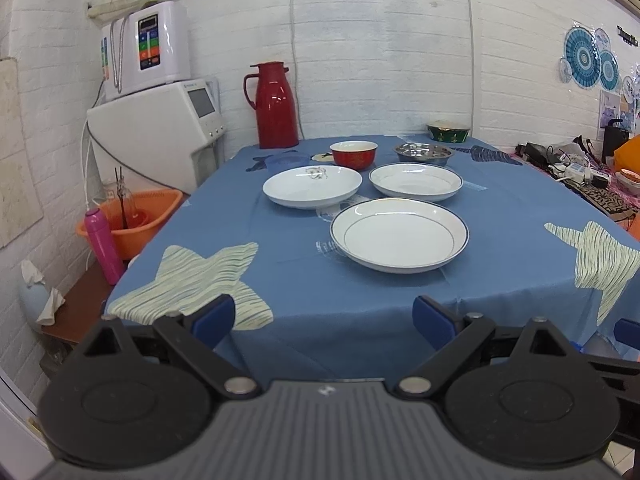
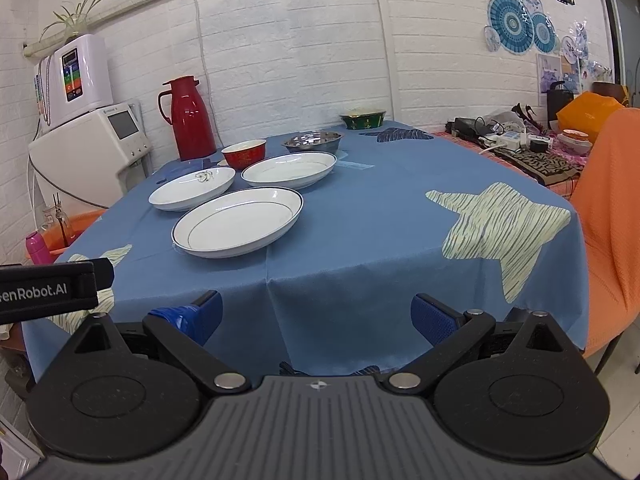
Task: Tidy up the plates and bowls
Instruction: 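Move both tools toward the large gold-rimmed white plate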
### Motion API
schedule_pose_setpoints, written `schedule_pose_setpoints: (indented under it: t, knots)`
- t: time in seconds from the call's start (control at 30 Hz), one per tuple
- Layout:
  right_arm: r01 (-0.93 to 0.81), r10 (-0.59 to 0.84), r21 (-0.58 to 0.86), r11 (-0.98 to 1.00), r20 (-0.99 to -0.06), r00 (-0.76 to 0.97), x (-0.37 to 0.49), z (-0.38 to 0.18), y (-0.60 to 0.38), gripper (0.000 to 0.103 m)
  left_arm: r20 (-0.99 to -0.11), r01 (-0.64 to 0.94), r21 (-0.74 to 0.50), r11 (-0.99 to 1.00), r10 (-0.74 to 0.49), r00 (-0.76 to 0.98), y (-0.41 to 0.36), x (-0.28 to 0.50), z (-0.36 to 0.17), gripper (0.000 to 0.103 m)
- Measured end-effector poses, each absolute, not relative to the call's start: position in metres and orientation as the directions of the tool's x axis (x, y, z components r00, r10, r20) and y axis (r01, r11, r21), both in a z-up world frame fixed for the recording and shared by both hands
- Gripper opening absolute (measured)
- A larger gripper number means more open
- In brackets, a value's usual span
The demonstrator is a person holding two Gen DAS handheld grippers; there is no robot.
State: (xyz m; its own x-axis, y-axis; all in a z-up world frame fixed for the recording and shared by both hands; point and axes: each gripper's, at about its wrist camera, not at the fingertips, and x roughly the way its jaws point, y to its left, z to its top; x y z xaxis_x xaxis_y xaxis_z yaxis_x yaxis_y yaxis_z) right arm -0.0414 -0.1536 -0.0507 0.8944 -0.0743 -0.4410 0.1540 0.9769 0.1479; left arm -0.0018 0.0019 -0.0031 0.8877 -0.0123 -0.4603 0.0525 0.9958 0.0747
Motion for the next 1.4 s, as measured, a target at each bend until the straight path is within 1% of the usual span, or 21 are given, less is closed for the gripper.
schedule_pose_setpoints:
  t: [0.3,0.4,0.63,0.77,0.97,1.07,1.17,1.4]
  knots:
    - [0.156,-0.074,0.147,0.977,-0.453,0.888,-0.038,-0.054,-0.155,0.089,-0.489,0.059,0.053,0.997,-0.025,0.872,0.003,0.006,-0.009,0.094]
    - [0.156,-0.072,0.147,0.977,-0.461,0.885,-0.037,-0.055,-0.155,0.089,-0.513,0.052,0.042,0.998,-0.023,0.858,0.005,0.011,-0.012,0.094]
    - [0.148,-0.062,0.152,0.977,-0.461,0.885,-0.036,-0.057,-0.154,0.089,-0.499,0.035,0.047,0.998,-0.007,0.867,0.008,0.013,-0.012,0.094]
    - [0.151,-0.062,0.154,0.976,-0.47,0.881,-0.032,-0.06,-0.155,0.089,-0.516,0.029,0.04,0.999,-0.004,0.857,0.01,0.03,-0.013,0.094]
    - [0.126,-0.035,0.174,0.977,-0.453,0.891,-0.024,-0.064,-0.162,0.088,-0.557,0.029,0.022,0.999,-0.012,0.83,0.017,0.062,-0.019,0.094]
    - [0.111,-0.018,0.174,0.978,-0.466,0.885,-0.014,-0.062,-0.163,0.088,-0.568,0.021,0.018,1.0,-0.007,0.823,0.021,0.076,-0.021,0.094]
    - [0.076,0.002,0.142,0.987,-0.48,0.877,-0.001,-0.054,-0.158,0.088,-0.578,0.023,0.013,1.0,-0.011,0.816,0.023,0.09,-0.021,0.094]
    - [0.054,-0.04,0.018,0.998,-0.457,0.888,0.036,-0.02,-0.144,0.088,-0.605,0.024,-0.001,1.0,-0.02,0.796,0.027,0.127,-0.016,0.094]
